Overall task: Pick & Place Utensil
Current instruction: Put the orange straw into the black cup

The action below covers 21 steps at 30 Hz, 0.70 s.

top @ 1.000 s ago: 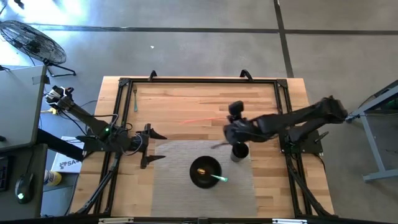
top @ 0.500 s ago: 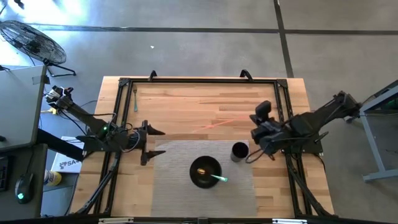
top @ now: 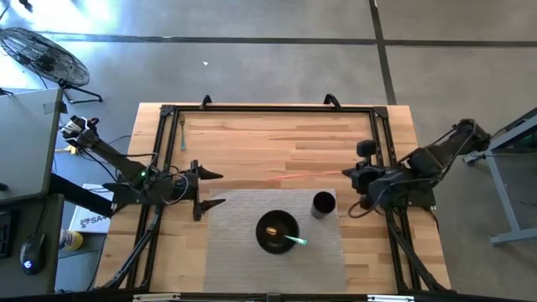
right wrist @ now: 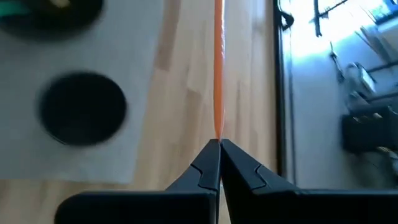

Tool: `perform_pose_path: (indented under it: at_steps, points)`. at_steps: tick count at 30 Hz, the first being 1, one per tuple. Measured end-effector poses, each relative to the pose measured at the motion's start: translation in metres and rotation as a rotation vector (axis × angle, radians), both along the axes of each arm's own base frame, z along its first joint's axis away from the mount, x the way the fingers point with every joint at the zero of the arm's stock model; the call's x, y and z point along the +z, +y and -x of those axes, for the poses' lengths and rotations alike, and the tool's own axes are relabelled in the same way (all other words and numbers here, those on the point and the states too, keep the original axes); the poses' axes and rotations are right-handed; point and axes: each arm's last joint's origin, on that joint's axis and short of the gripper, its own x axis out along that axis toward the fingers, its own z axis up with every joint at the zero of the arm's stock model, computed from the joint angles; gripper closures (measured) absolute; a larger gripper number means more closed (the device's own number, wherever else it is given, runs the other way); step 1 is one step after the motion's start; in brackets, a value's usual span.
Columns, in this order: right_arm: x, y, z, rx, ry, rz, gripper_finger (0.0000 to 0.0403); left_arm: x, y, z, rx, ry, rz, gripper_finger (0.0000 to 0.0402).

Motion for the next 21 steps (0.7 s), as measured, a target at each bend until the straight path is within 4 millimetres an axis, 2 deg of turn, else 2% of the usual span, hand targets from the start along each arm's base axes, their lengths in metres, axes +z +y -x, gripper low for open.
perform_pose_path:
  at_steps: [4, 6, 11, 17, 21]
  points:
    - [0.008, 0.012, 0.001, 0.071, -0.113, -0.093, 0.0403, 0.000, -0.005, -0.007, -0.001, -0.028, 0.011, 0.0027]
    - [0.005, 0.016, 0.002, 0.098, -0.164, -0.128, 0.0403, 0.000, -0.007, -0.010, -0.001, -0.039, 0.017, 0.0027]
    - [-0.026, 0.021, 0.007, 0.110, -0.294, -0.265, 0.0403, -0.003, -0.012, -0.017, -0.017, -0.050, 0.029, 0.0027]
    - [-0.059, 0.026, 0.004, 0.161, -0.559, -0.466, 0.0403, -0.007, -0.023, -0.034, -0.031, -0.108, 0.017, 0.0027]
    - [-0.088, 0.027, 0.003, 0.151, -0.632, -0.532, 0.0403, -0.010, -0.031, -0.046, -0.023, -0.178, 0.040, 0.0027]
